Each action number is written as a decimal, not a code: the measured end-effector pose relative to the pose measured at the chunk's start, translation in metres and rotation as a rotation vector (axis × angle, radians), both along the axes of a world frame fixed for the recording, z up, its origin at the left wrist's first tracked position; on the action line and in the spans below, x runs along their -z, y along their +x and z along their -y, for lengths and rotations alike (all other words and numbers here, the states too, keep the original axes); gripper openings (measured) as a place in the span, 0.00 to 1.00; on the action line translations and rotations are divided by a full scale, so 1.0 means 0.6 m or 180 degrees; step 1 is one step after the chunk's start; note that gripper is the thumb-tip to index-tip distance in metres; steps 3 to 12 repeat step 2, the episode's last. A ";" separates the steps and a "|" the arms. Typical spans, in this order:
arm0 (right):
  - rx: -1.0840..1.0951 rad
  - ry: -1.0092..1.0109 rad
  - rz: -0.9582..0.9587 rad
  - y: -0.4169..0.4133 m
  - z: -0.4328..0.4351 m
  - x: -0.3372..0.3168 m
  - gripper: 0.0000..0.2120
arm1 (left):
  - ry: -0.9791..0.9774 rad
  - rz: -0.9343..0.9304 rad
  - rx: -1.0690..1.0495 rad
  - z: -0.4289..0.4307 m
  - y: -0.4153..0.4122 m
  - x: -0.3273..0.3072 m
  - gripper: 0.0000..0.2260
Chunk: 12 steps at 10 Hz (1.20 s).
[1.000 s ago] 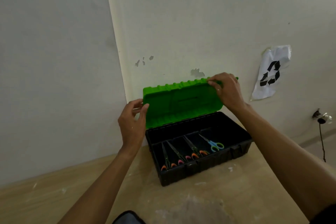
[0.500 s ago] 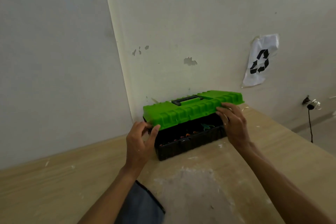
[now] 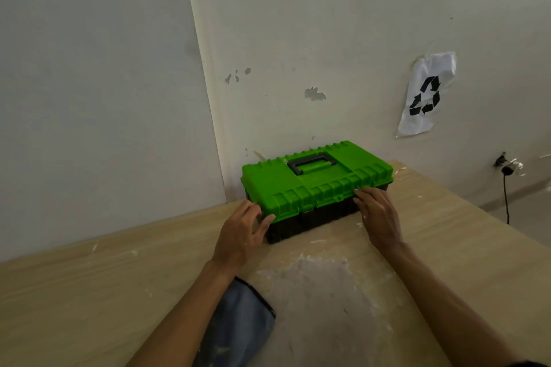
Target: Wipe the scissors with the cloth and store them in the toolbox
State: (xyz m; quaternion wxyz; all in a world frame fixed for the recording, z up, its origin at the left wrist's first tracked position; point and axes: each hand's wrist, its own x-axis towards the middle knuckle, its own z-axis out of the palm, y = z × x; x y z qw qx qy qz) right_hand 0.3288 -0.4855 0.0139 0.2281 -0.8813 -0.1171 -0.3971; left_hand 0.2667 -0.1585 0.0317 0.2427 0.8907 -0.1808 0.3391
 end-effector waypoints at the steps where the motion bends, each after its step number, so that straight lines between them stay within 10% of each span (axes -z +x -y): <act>1: 0.0072 0.0360 -0.0165 -0.020 -0.026 -0.002 0.10 | 0.0111 -0.0036 -0.0030 -0.008 -0.006 -0.007 0.16; 12: -0.0015 0.0740 -0.0241 -0.039 -0.063 -0.012 0.10 | 0.0523 -0.0258 -0.0087 -0.017 -0.013 -0.018 0.16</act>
